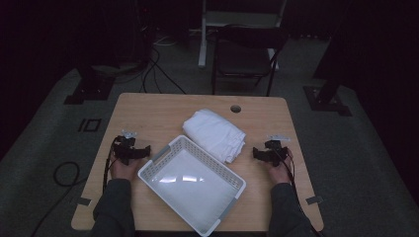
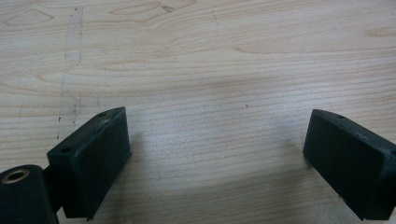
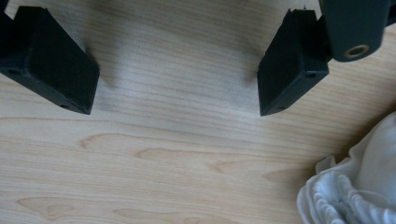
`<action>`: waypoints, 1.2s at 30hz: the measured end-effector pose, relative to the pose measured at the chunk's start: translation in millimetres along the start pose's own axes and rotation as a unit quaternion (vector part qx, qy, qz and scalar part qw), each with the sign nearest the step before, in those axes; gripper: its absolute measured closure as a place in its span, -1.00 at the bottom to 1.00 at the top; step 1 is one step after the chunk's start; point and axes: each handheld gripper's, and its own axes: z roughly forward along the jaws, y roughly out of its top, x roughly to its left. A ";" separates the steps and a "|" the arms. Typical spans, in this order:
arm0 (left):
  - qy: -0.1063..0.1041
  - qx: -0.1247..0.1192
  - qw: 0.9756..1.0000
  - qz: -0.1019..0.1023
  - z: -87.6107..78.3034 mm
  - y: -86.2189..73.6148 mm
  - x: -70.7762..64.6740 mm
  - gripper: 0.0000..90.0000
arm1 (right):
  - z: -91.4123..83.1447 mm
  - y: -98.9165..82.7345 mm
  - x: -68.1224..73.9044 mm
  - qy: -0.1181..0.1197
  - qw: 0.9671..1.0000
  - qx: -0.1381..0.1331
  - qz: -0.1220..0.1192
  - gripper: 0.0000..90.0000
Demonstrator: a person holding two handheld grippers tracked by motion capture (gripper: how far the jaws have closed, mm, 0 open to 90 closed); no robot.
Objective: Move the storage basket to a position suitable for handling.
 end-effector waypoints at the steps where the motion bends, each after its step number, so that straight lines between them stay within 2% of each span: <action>1: 0.001 0.000 1.000 -0.001 -0.2 -0.1 0.1 -0.83 | -1.0 -0.9 0.4 0.001 1.000 0.000 0.000 -0.72; 2: 0.002 -0.003 1.000 -0.003 -0.5 -0.4 0.2 -0.76 | -4.0 -4.0 0.9 0.011 1.000 0.000 -0.010 -0.73; 3: 0.002 -0.006 1.000 -0.002 -1.7 -1.0 0.8 -0.76 | -4.0 -4.0 0.9 0.011 1.000 0.000 -0.010 -0.73; 5: 0.000 -0.014 1.000 -0.001 -4.2 -3.1 1.3 -0.49 | -6.2 -6.2 1.1 0.017 1.000 0.000 -0.016 -0.73; 6: -0.004 -0.018 1.000 0.001 -5.5 -4.2 1.4 -0.49 | -6.8 -6.7 1.1 0.017 1.000 0.000 -0.017 -0.73; 7: -0.009 -0.022 1.000 0.006 -6.8 -5.1 1.3 -0.27 | -7.6 -7.6 1.3 0.019 1.000 0.000 -0.018 -0.73; 11: -0.019 -0.027 0.999 0.017 -9.9 -8.1 2.3 -0.15 | -7.7 -7.6 1.2 0.019 1.000 0.000 -0.017 -0.72; 22: -0.031 -0.023 0.999 0.026 -14.8 -11.5 3.0 -0.08 | -10.9 -9.2 3.2 0.014 1.000 0.004 -0.014 -0.67; 23: -0.031 -0.023 0.999 0.027 -15.1 -11.8 3.0 -0.08 | -11.8 -9.1 3.5 0.014 1.000 0.006 -0.014 -0.63; 24: -0.031 -0.022 0.999 0.027 -15.5 -12.1 2.9 -0.07 | -14.9 -8.9 4.4 0.010 1.000 0.012 -0.010 -0.49; 27: -0.035 -0.021 0.999 0.029 -16.6 -13.0 3.3 -0.07 | -18.2 -9.6 5.4 0.009 1.000 0.016 -0.009 -0.41; 28: -0.036 -0.021 0.999 0.030 -16.8 -13.1 3.5 -0.07 | -20.1 -10.1 6.3 0.007 1.000 0.019 -0.006 -0.32; 31: -0.041 -0.017 0.999 0.026 -17.9 -12.5 4.6 -0.05 | -30.4 -11.4 8.9 0.023 1.000 0.010 0.012 -0.25; 32: -0.039 -0.015 0.999 0.023 -18.6 -12.4 4.9 0.04 | -41.0 -11.4 13.5 0.031 0.999 0.000 0.018 -0.25; 33: -0.037 -0.015 0.999 0.019 -19.4 -12.4 5.3 0.04 | -41.0 -11.4 13.5 0.031 0.999 0.000 0.018 -0.25; 35: -0.044 -0.021 0.999 0.010 -23.2 -11.3 6.7 0.07 | -60.4 -11.3 25.0 0.028 1.000 -0.015 0.003 -0.27; 36: -0.046 -0.028 0.998 0.010 -26.5 -9.8 6.9 0.07 | -60.4 -11.3 25.0 0.028 1.000 -0.015 0.003 -0.27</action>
